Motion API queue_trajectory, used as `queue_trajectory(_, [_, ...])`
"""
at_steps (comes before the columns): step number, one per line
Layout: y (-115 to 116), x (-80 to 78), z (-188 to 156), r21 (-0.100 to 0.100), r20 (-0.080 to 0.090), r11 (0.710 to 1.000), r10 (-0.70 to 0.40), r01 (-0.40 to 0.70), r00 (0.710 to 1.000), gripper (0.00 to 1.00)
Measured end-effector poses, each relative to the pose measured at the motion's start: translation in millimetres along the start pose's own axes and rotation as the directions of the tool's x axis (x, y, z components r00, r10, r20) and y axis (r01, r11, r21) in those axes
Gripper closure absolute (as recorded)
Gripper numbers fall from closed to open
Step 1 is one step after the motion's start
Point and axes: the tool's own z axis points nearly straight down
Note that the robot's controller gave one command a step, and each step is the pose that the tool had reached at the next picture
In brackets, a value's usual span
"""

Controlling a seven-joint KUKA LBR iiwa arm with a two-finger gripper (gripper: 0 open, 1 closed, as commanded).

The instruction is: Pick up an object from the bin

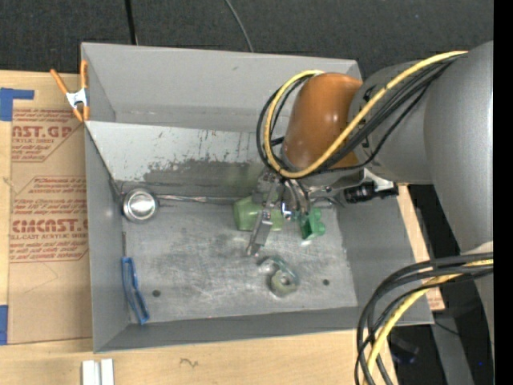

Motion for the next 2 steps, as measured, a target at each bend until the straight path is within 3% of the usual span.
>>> queue_trajectory(1, [38, 2.9, -36, 0.008, -0.022, 0.999, 0.048, -0.048, 0.999, 0.00])
queue_trajectory(2, [-39, 6.2, 56, 0.016, -0.023, 0.986, 0.165, -0.165, 0.986, 0.00])
